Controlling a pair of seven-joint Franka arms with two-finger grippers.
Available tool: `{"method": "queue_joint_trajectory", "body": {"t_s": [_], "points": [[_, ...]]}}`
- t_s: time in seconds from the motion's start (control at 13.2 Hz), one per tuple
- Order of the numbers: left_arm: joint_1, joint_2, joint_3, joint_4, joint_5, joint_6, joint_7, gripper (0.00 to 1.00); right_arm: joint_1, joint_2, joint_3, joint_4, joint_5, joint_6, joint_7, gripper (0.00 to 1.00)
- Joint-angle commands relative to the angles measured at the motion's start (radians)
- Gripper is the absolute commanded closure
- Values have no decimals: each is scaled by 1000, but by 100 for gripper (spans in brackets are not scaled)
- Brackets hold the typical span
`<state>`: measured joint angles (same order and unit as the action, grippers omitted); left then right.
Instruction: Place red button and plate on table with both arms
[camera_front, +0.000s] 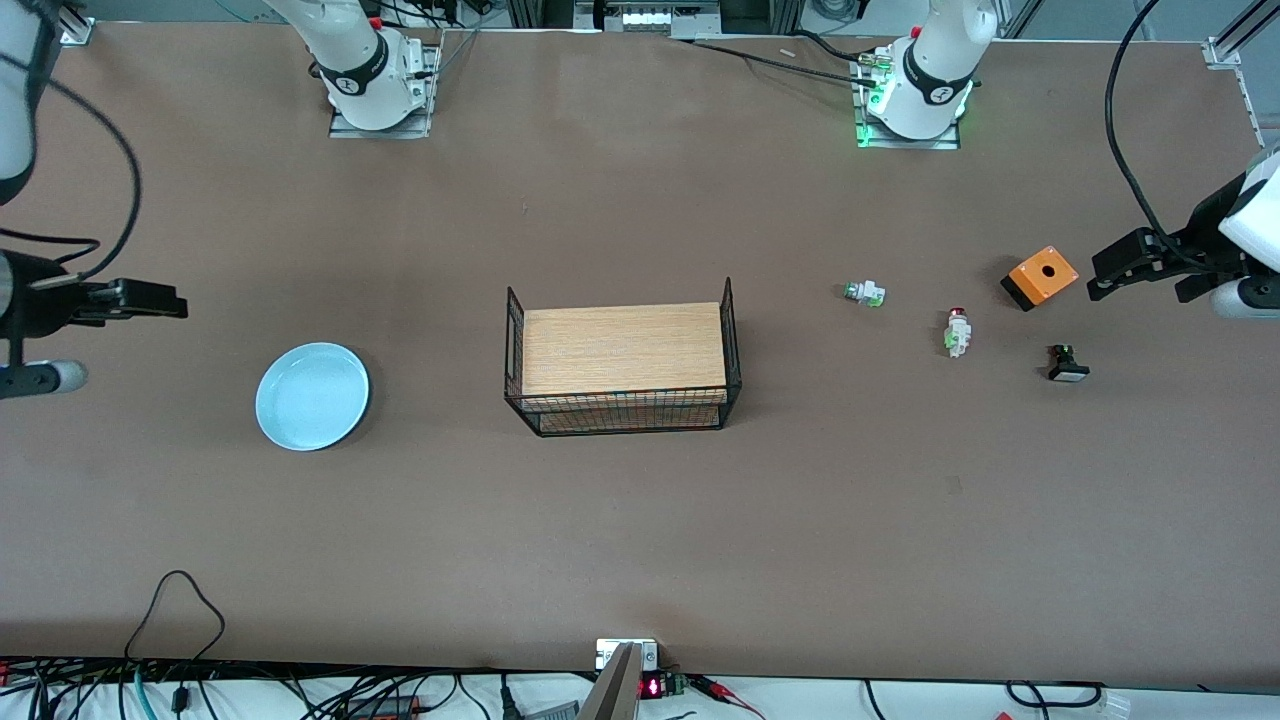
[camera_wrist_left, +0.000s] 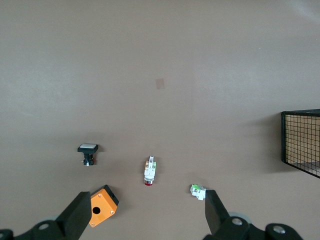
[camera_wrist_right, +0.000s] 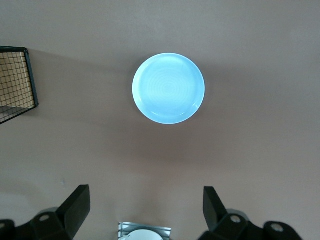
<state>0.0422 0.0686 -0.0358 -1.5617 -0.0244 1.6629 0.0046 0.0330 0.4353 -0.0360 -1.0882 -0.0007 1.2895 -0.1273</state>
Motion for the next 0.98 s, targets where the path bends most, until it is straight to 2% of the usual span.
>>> {"method": "queue_joint_trajectory", "body": {"t_s": [0.0, 0.08, 0.23, 0.53, 0.6, 0.76, 0.91], "points": [[5, -29, -7, -24, 0, 9, 17, 0, 50, -192, -4, -278, -59, 141, 17, 0], [5, -29, -9, -24, 0, 9, 17, 0, 44, -249, -5, -355, -55, 171, 20, 0], [7, -29, -9, -26, -2, 9, 17, 0, 45, -325, -5, -441, -58, 172, 14, 0], [8, -30, -9, -28, -2, 11, 17, 0, 42, -457, -4, -628, -47, 286, 9, 0], [8, -29, -9, -28, -2, 11, 17, 0, 44, -475, -1, -648, -50, 303, 14, 0], [8, -30, -9, -28, -2, 11, 17, 0, 33, -471, -1, -622, -42, 297, 12, 0], [7, -32, -12, -26, -2, 5, 17, 0, 28, -423, -8, -552, -35, 205, 5, 0]]}}
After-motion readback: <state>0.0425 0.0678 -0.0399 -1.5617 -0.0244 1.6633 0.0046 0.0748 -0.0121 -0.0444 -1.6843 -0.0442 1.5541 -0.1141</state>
